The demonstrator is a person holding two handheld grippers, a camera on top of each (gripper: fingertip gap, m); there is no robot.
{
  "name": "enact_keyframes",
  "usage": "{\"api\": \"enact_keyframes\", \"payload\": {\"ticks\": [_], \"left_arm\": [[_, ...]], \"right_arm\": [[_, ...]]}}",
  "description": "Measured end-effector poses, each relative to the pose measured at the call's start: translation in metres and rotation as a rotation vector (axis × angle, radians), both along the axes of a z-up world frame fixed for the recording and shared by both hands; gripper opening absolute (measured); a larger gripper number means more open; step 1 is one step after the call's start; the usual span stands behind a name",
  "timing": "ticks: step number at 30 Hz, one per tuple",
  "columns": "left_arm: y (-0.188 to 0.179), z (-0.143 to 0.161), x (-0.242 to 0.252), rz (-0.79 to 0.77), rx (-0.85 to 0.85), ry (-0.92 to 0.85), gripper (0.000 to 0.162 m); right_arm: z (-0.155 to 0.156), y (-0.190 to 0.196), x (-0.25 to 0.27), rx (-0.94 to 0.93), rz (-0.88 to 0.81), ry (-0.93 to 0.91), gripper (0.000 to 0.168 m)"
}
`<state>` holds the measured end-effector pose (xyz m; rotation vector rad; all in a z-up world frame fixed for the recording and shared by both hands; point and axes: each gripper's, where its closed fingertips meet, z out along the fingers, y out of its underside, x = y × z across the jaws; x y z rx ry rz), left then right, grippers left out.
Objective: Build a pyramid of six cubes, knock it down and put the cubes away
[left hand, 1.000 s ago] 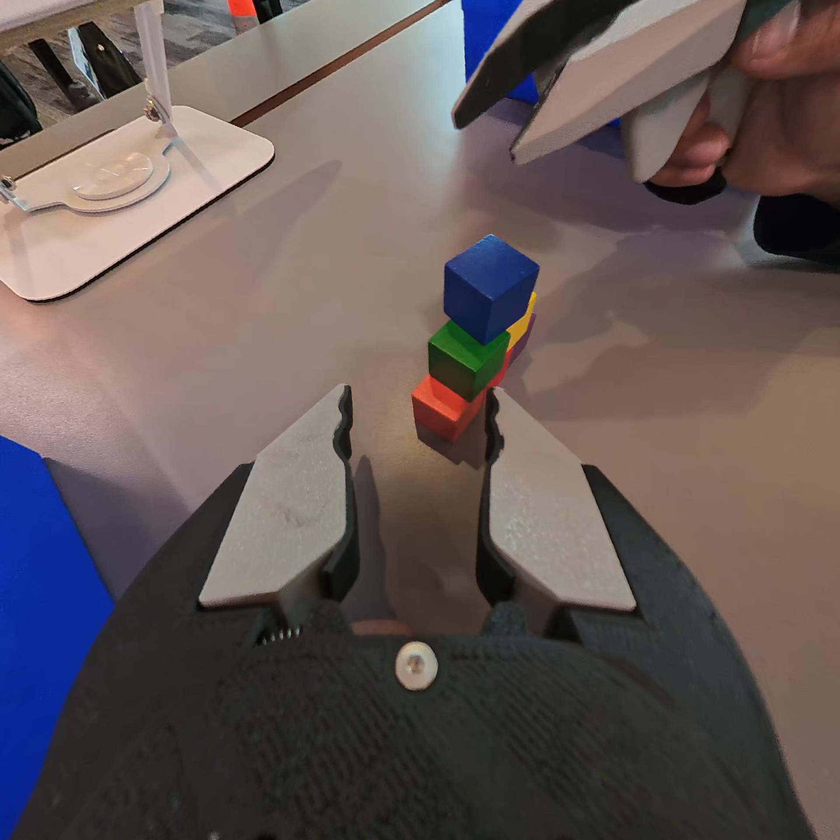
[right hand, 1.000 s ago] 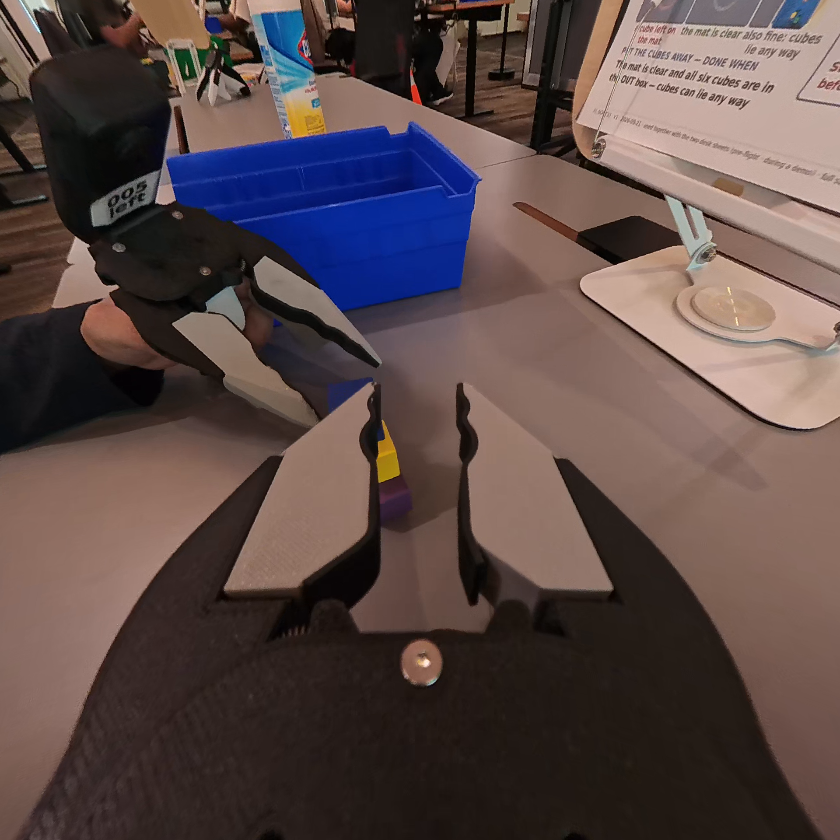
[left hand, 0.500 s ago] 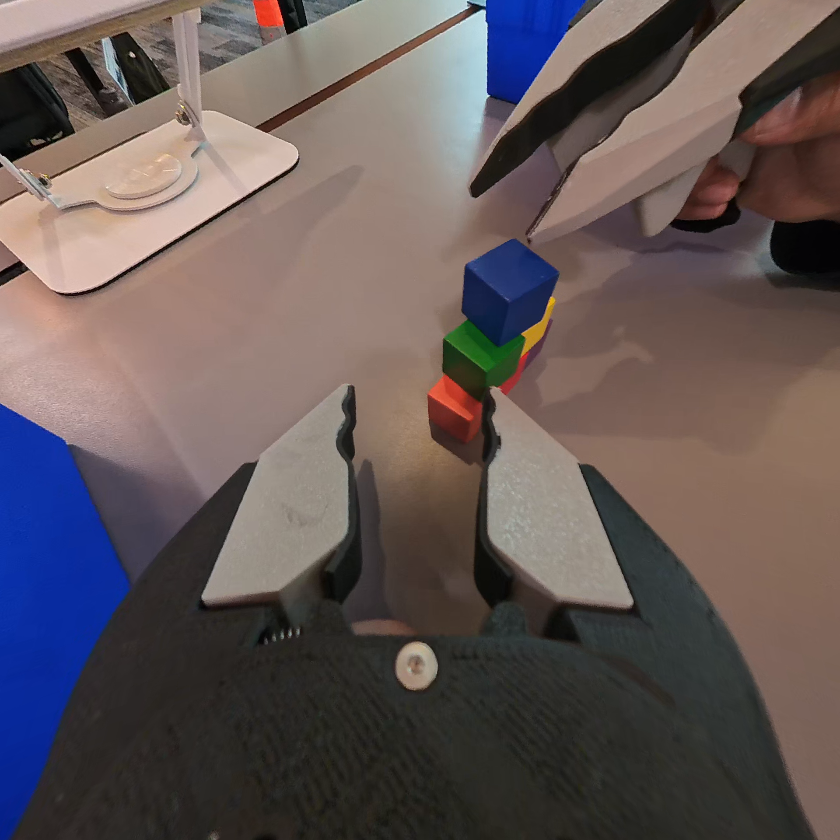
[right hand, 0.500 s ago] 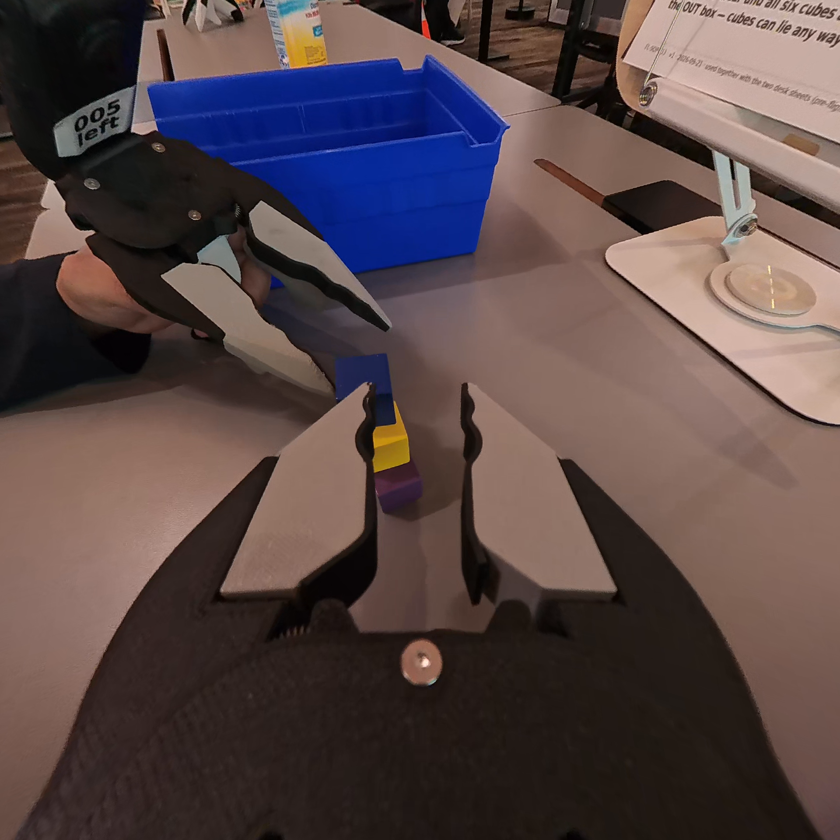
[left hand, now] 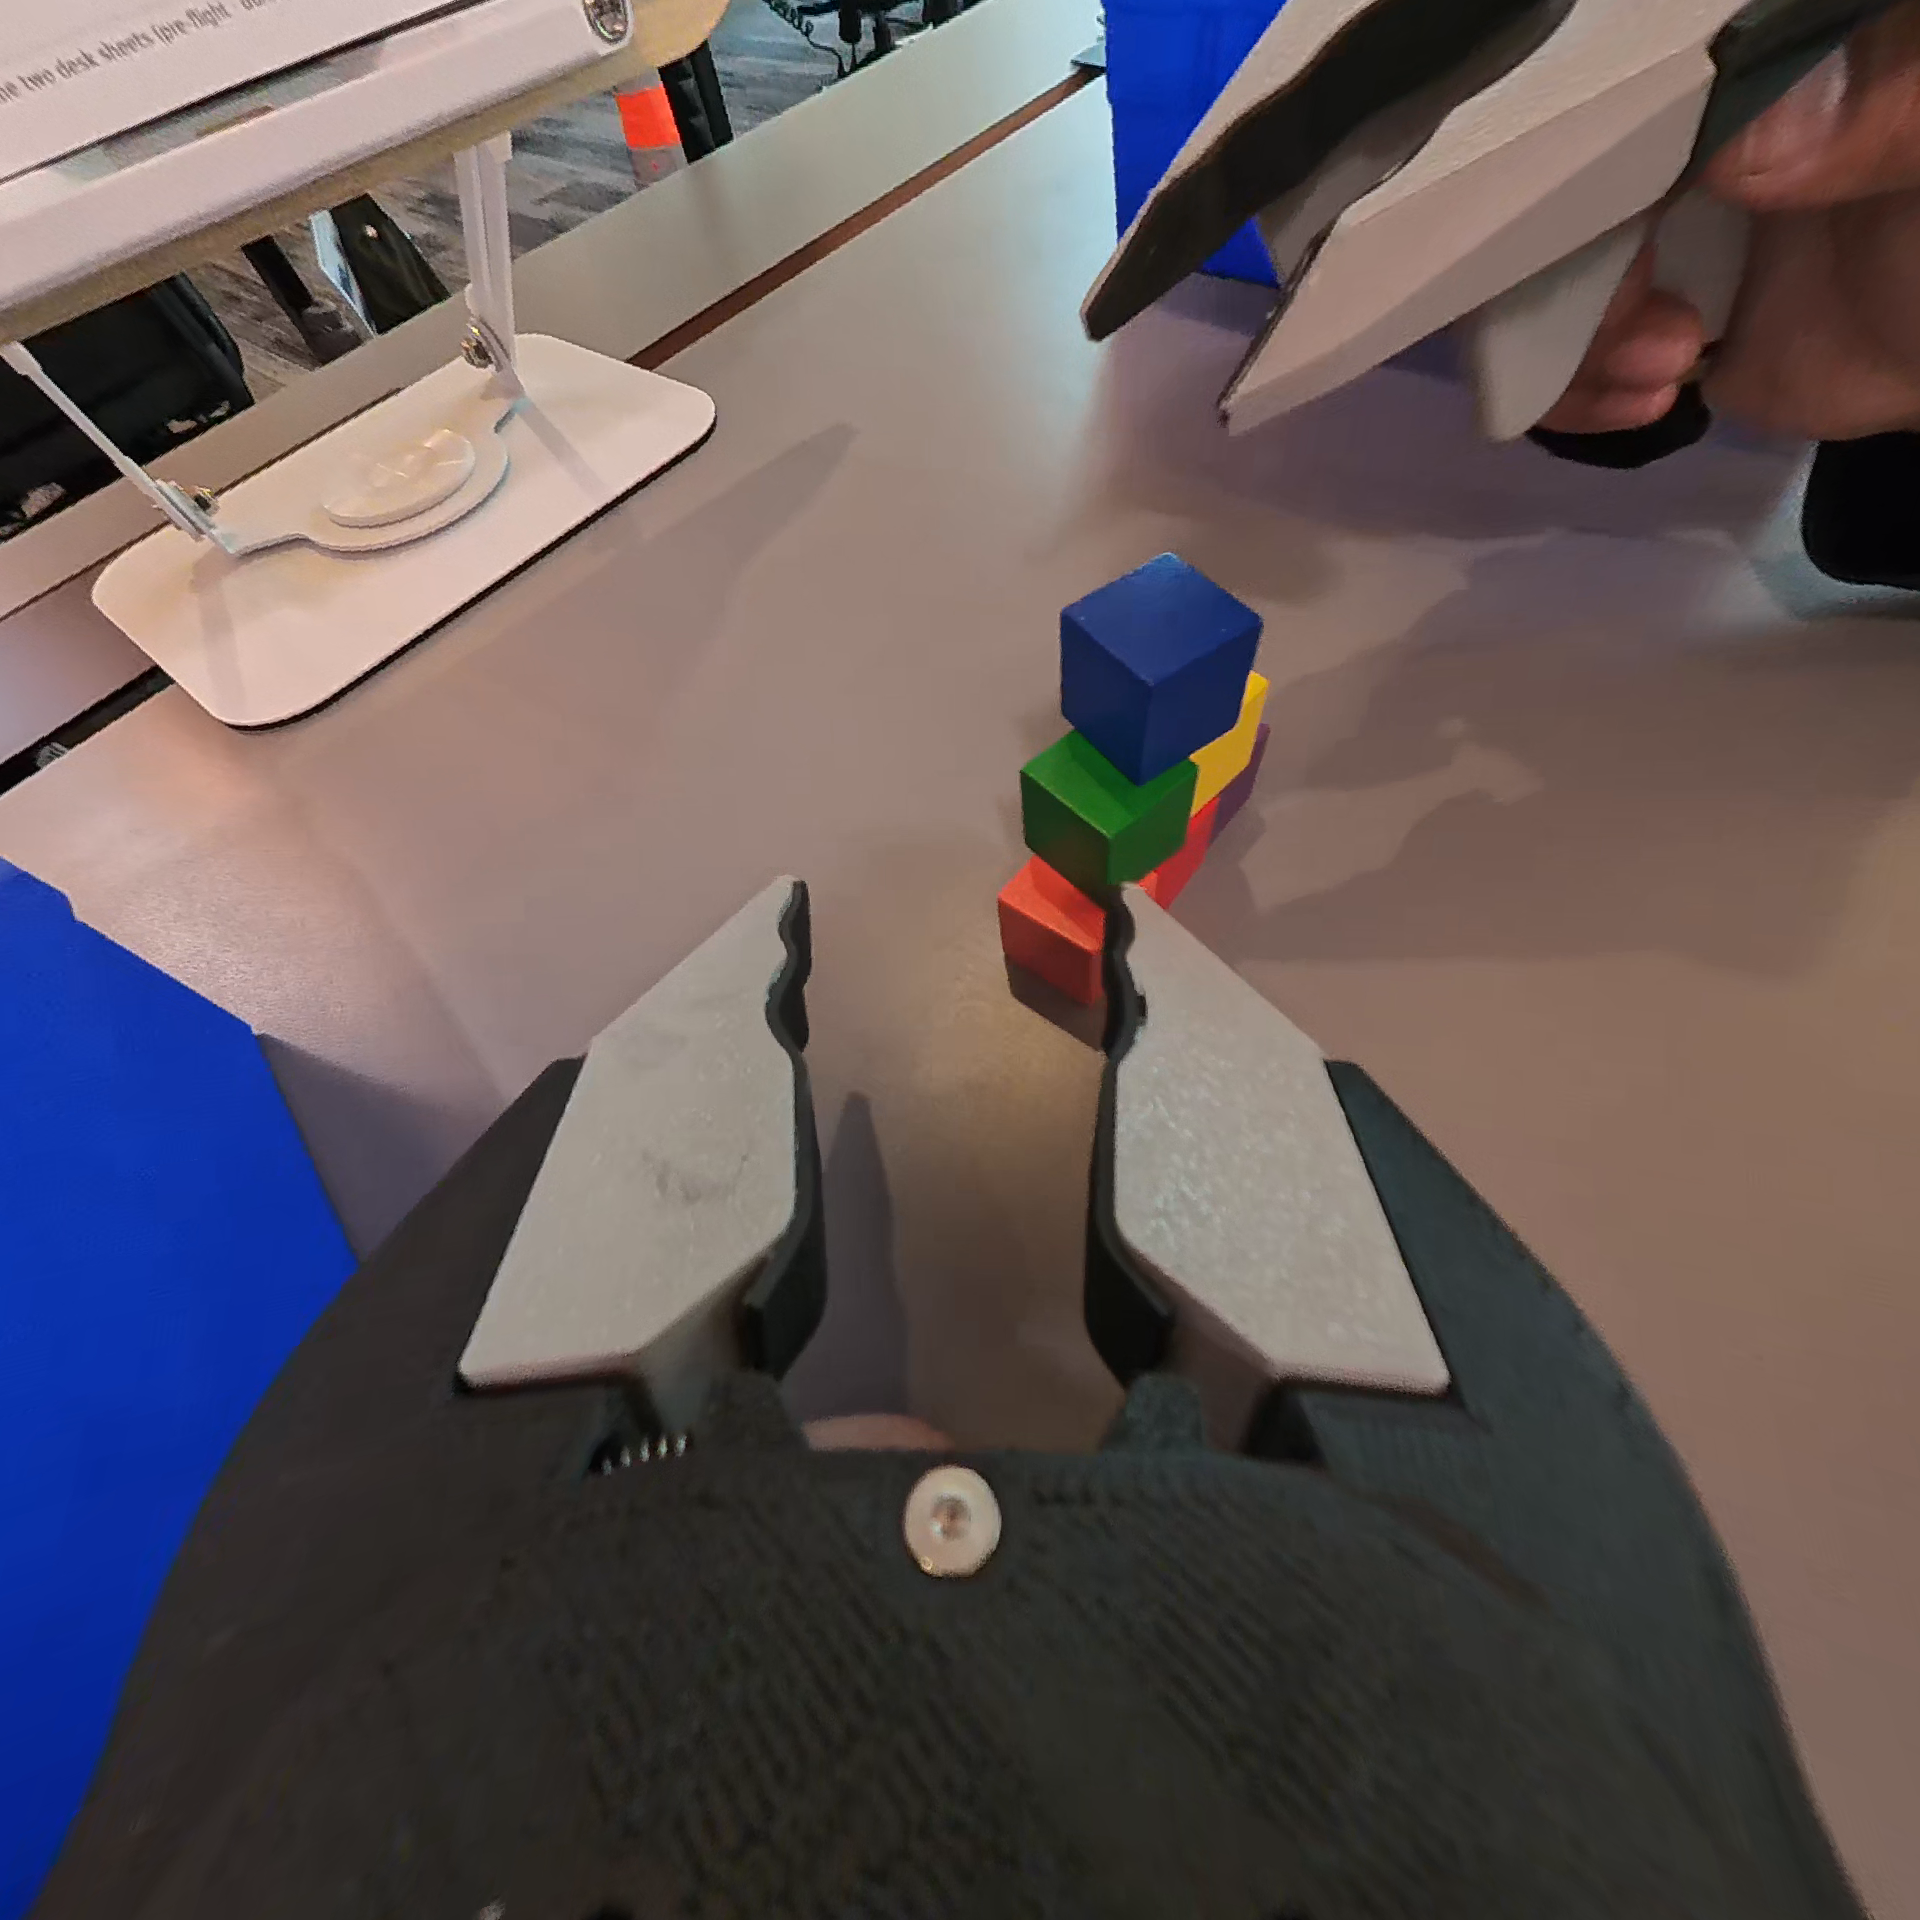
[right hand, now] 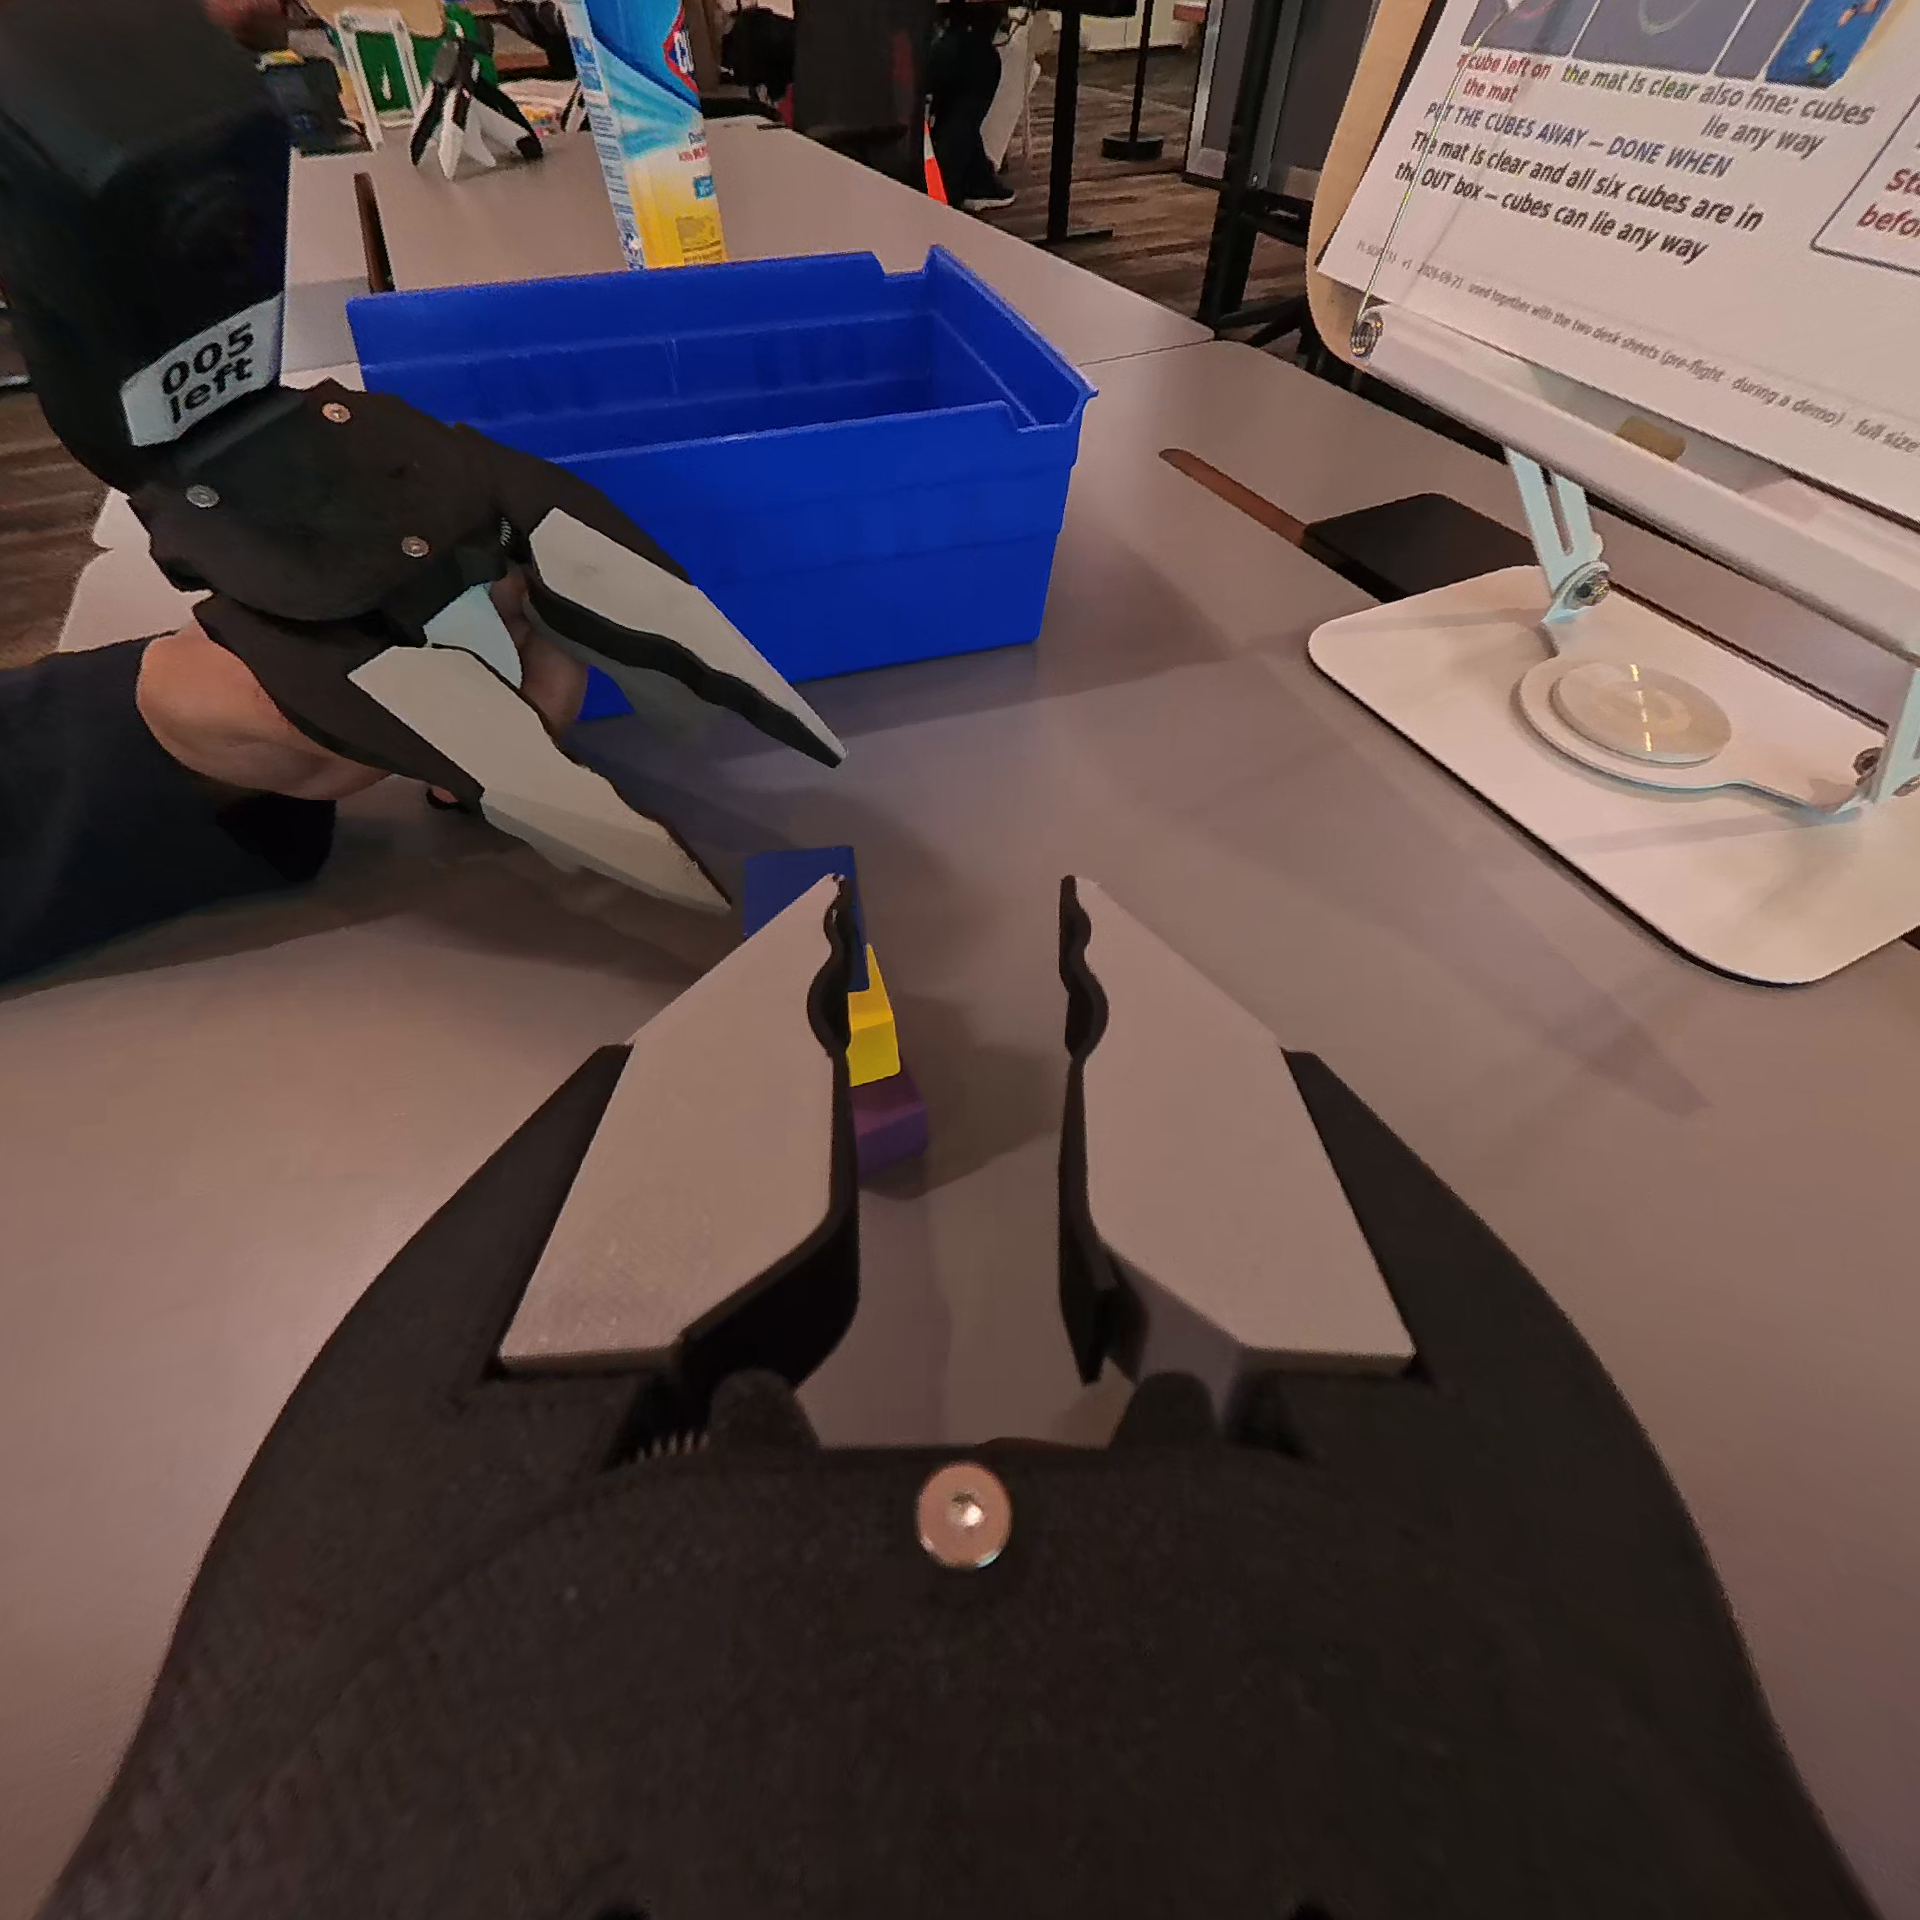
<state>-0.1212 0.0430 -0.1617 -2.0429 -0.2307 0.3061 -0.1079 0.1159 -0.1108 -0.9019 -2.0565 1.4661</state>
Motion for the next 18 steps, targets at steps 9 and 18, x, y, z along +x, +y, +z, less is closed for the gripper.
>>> {"api": "enact_keyframes", "payload": {"ticks": [9,18], "left_arm": [[0.0003,-0.0027,0.0036,-0.003,-0.011,0.027,0.054],[0.0032,-0.0059,0.0052,-0.006,-0.043,0.059,0.052]], "right_arm": [[-0.0010,0.0006,0.0003,0.023,-0.001,0.006,0.037],[-0.0083,0.0069,-0.0028,0.033,-0.018,-0.029,0.037]]}}
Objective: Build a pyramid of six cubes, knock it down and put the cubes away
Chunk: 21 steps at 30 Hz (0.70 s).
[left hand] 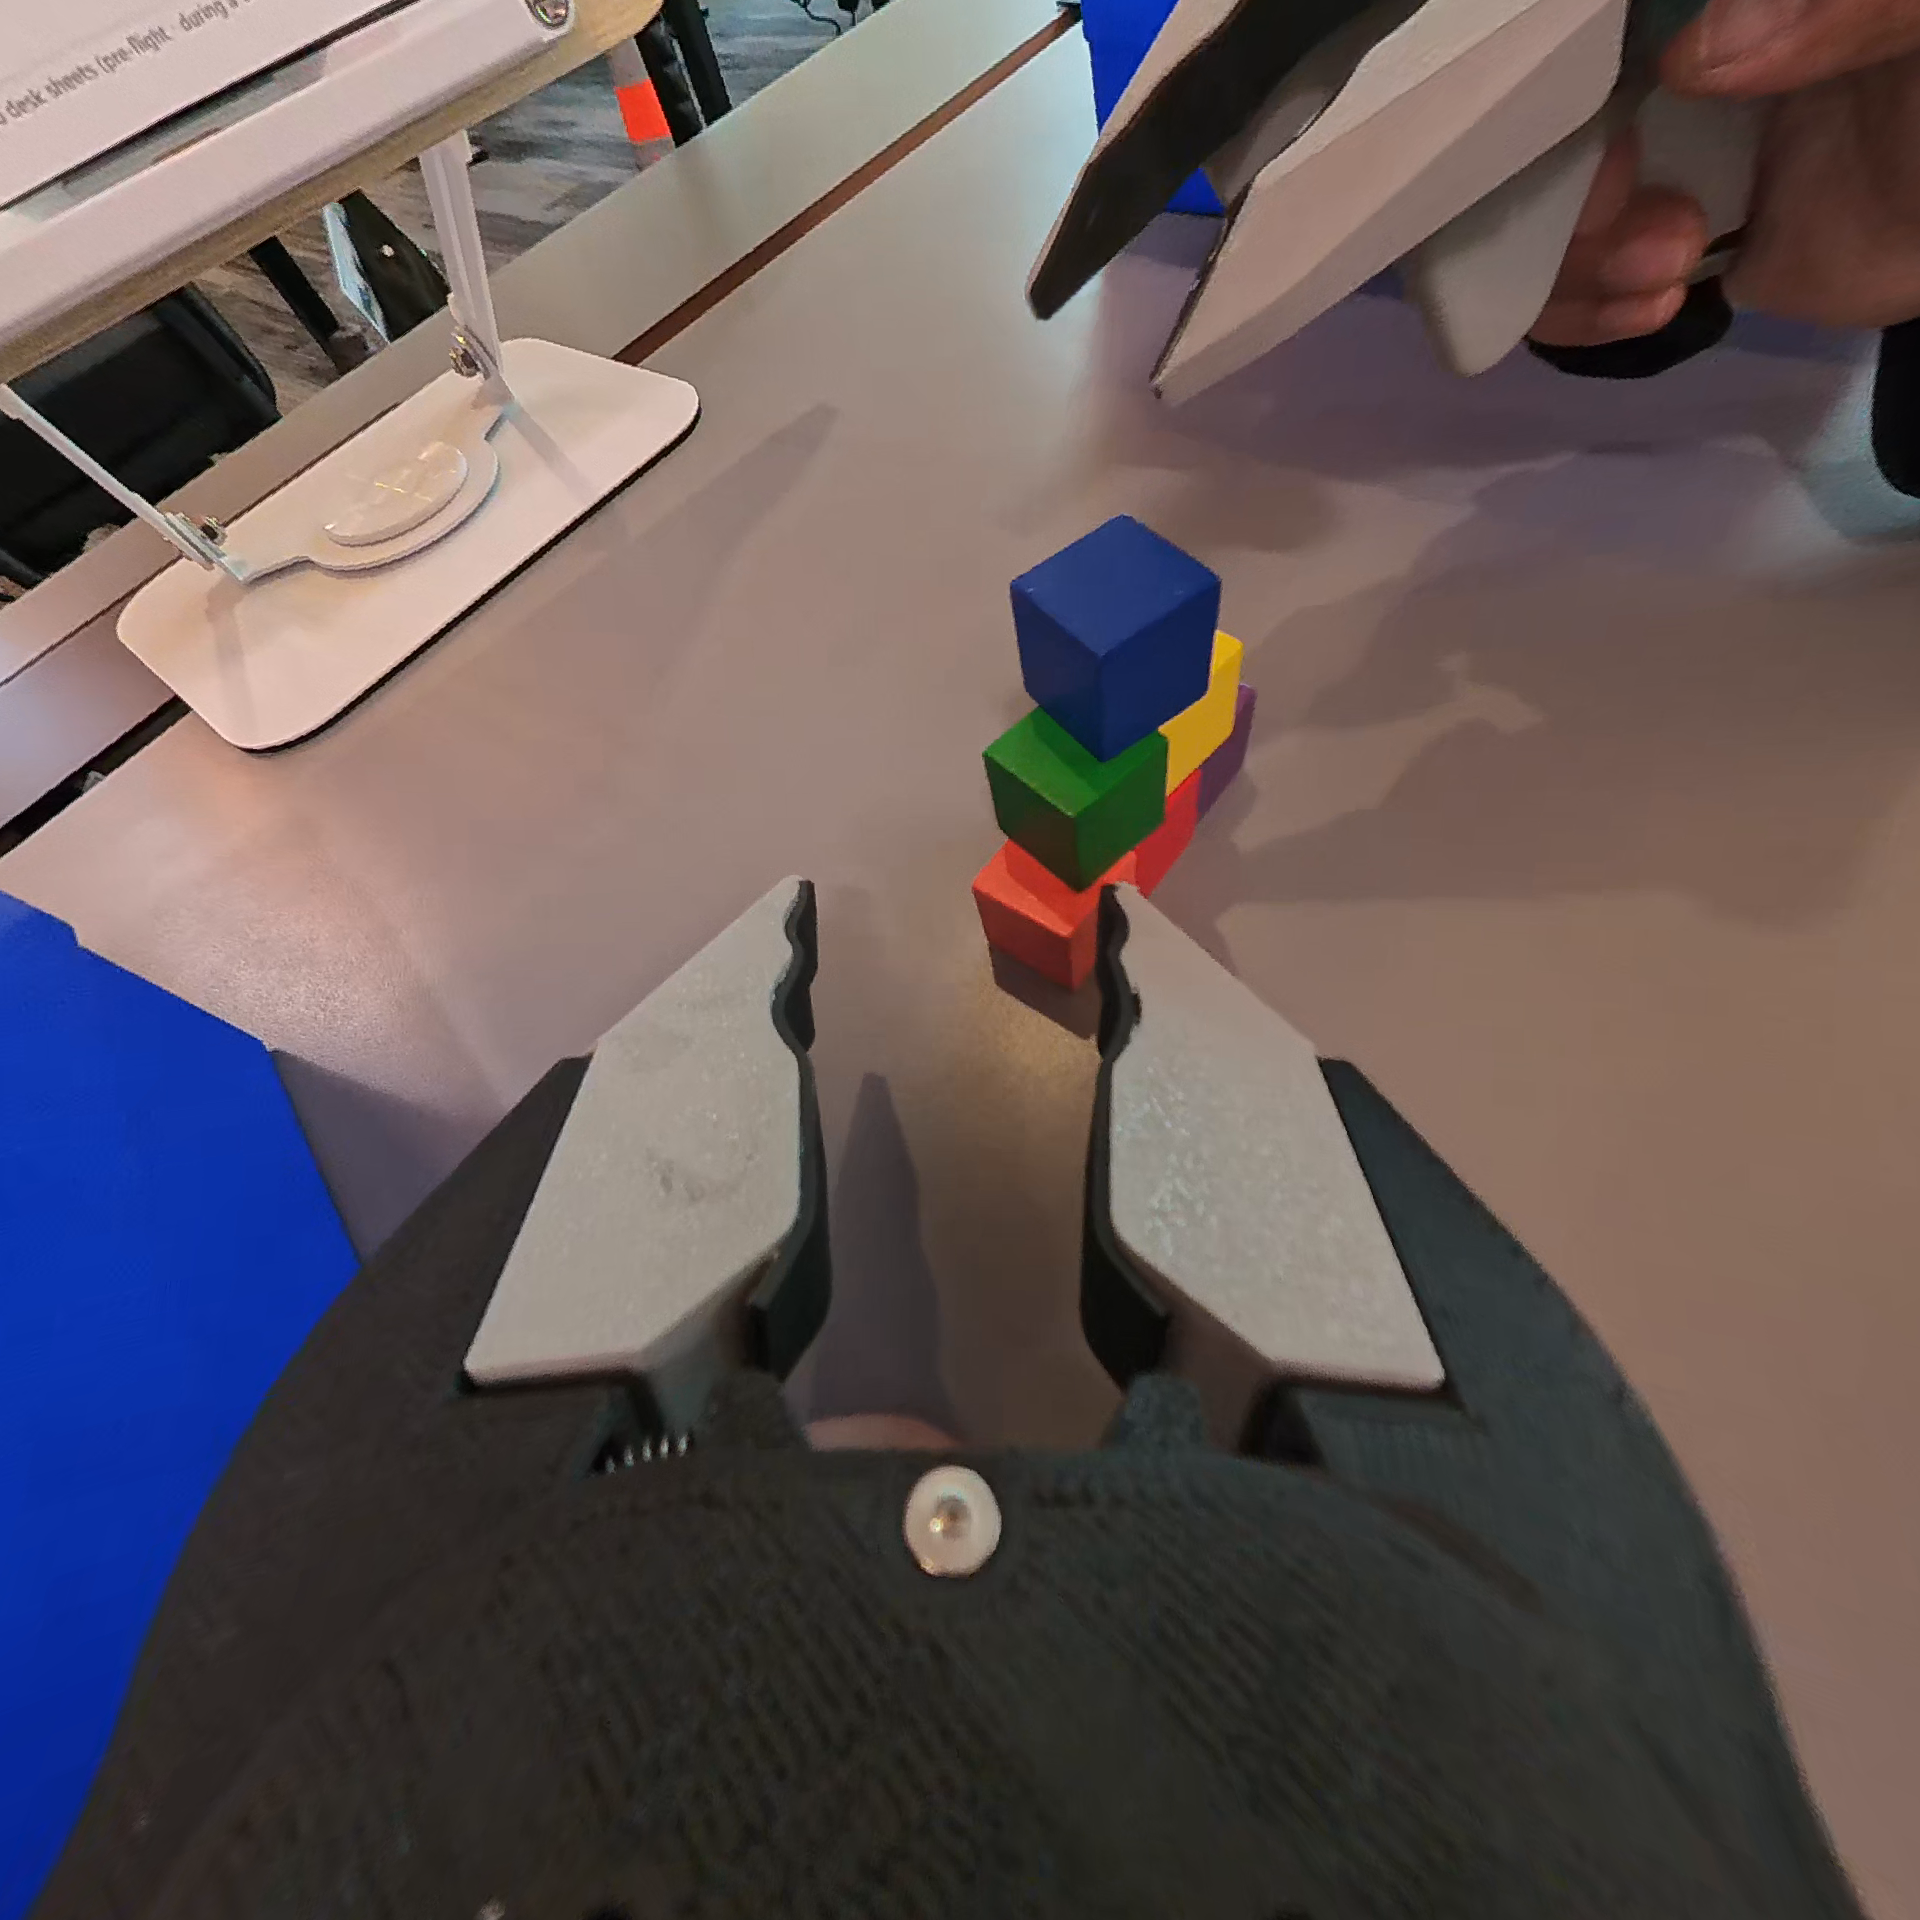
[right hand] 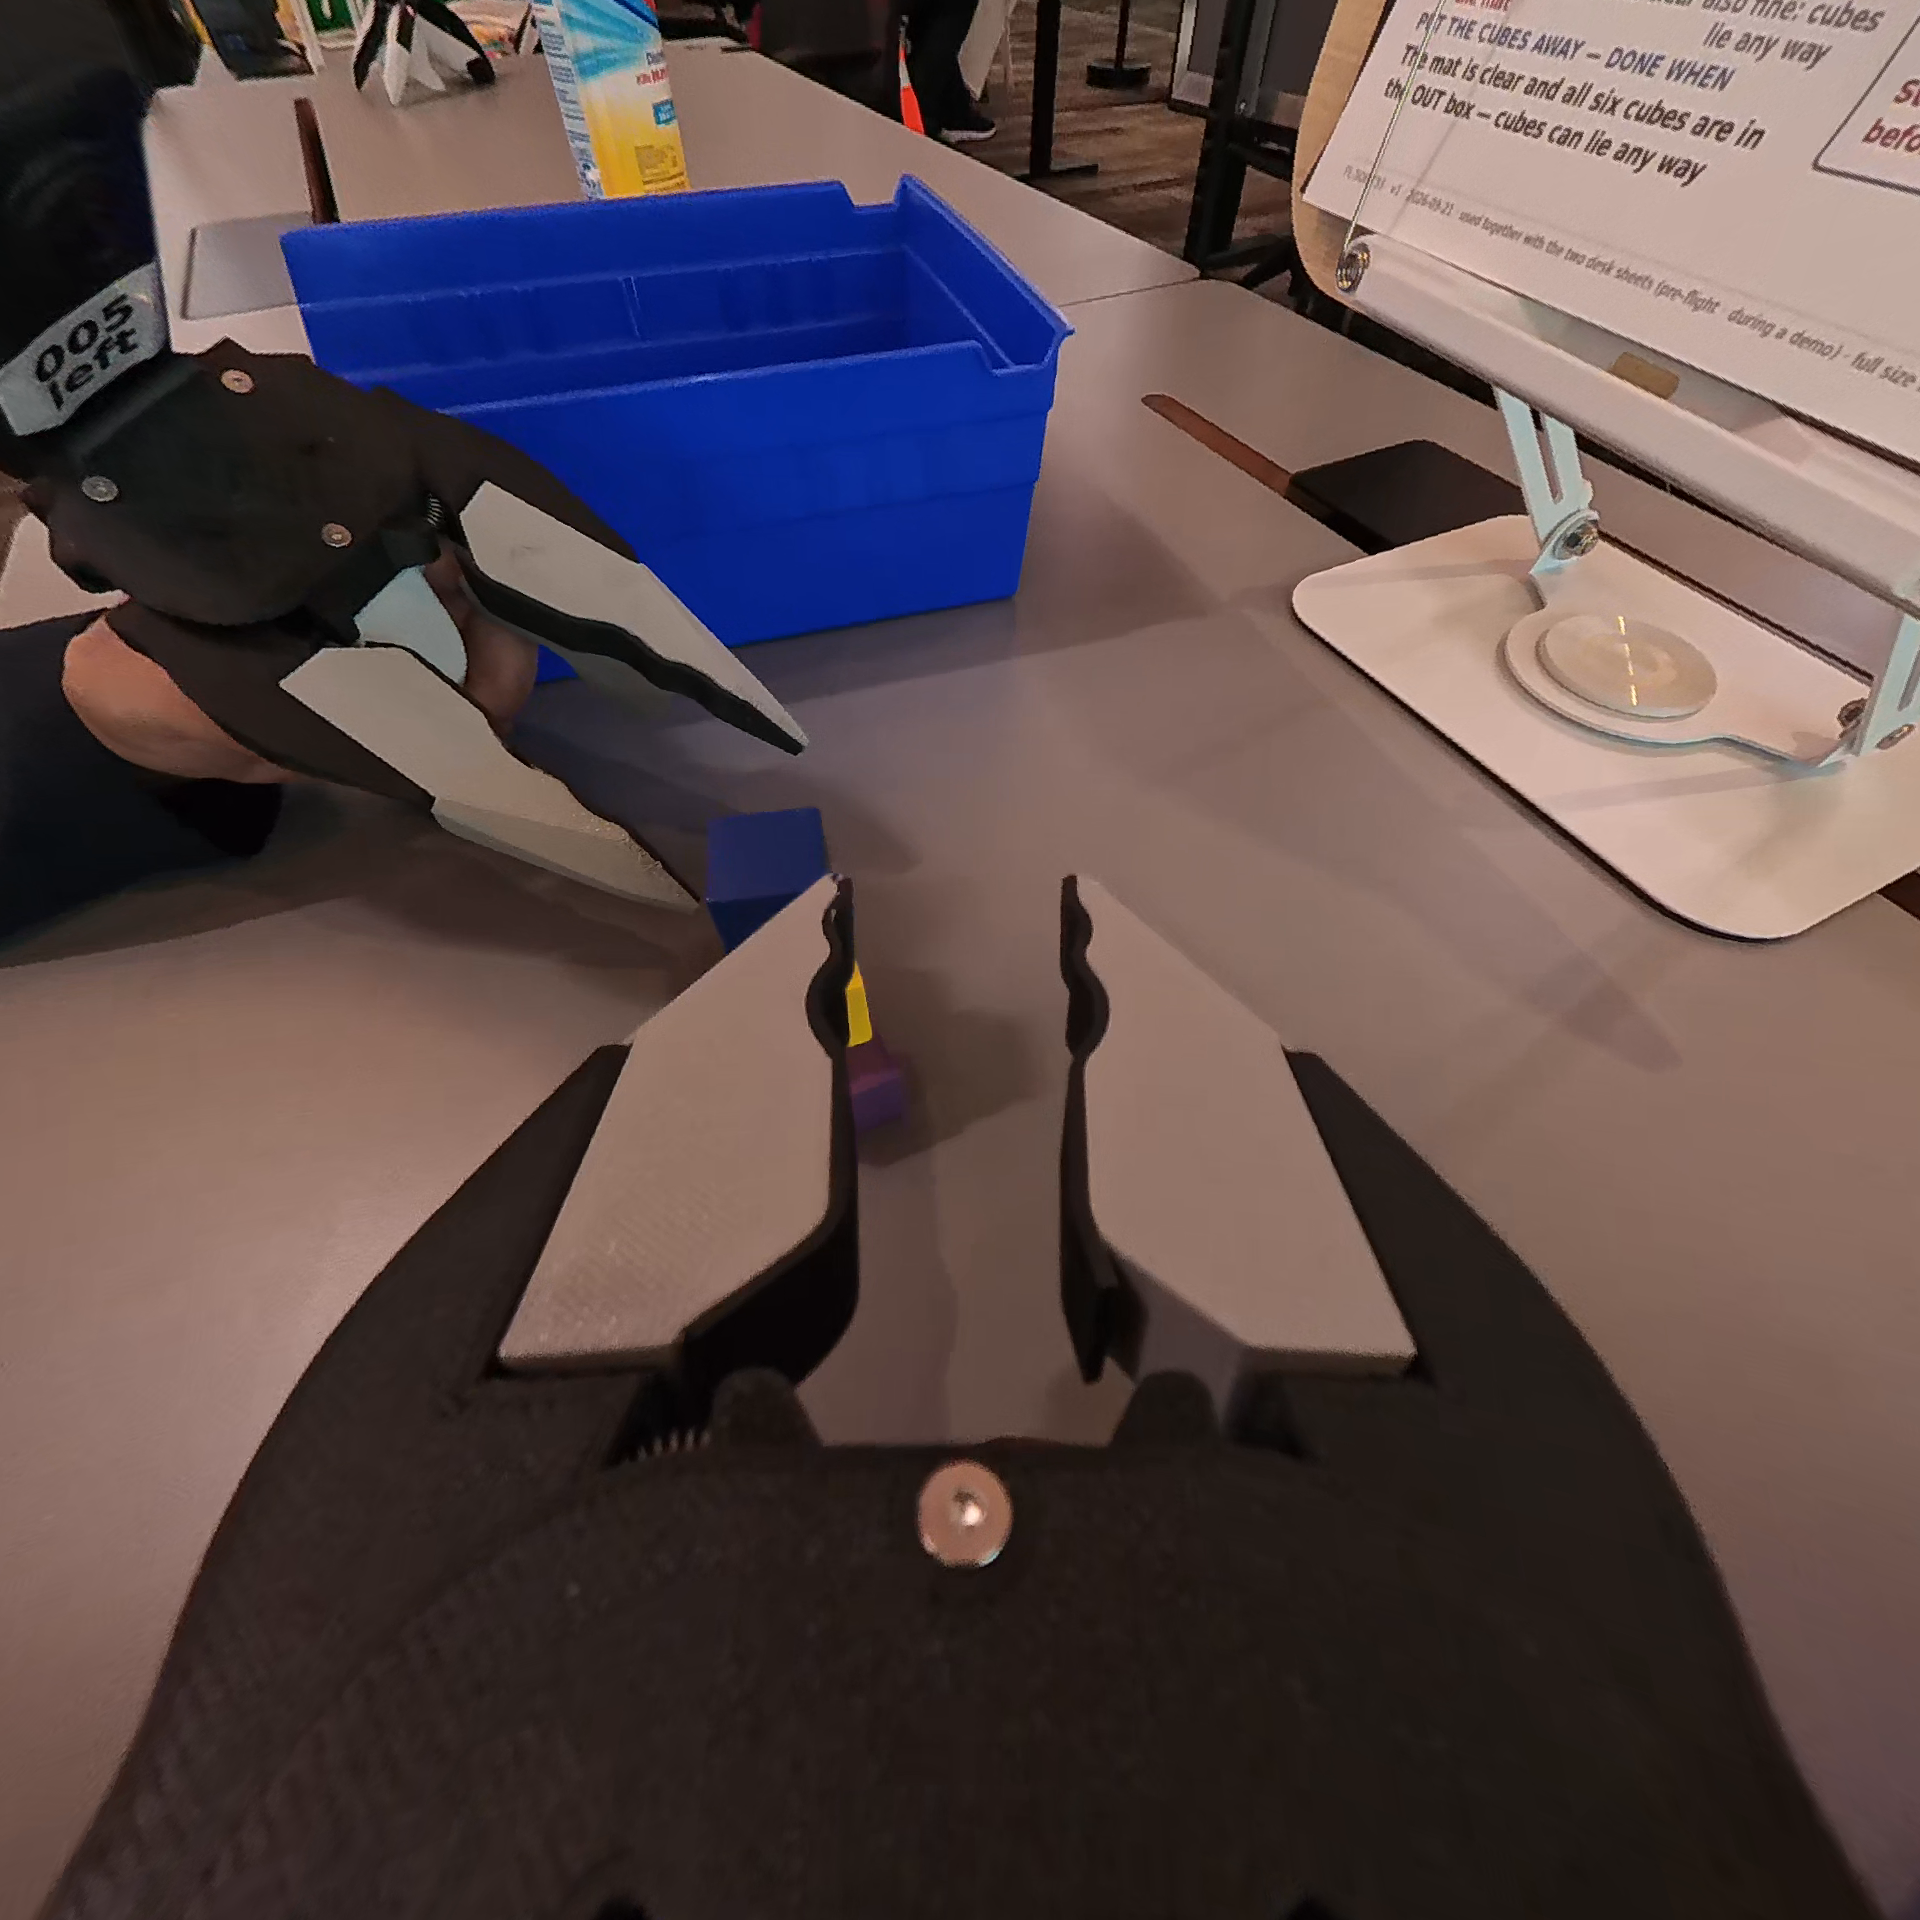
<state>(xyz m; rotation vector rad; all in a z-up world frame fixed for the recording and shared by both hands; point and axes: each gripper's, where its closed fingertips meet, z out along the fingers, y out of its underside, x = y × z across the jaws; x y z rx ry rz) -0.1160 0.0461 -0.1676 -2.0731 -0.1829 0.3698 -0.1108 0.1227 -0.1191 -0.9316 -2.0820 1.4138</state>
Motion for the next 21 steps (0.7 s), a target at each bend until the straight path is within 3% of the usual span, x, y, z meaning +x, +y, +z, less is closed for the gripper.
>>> {"api": "enact_keyframes", "payload": {"ticks": [7,21], "left_arm": [[0.003,-0.001,0.004,-0.011,-0.017,0.021,0.050],[0.013,-0.006,0.022,-0.094,-0.051,0.048,0.051]], "right_arm": [[-0.012,0.004,0.002,0.033,0.021,-0.057,0.030],[-0.039,-0.005,0.010,0.133,0.082,-0.167,0.030]]}}
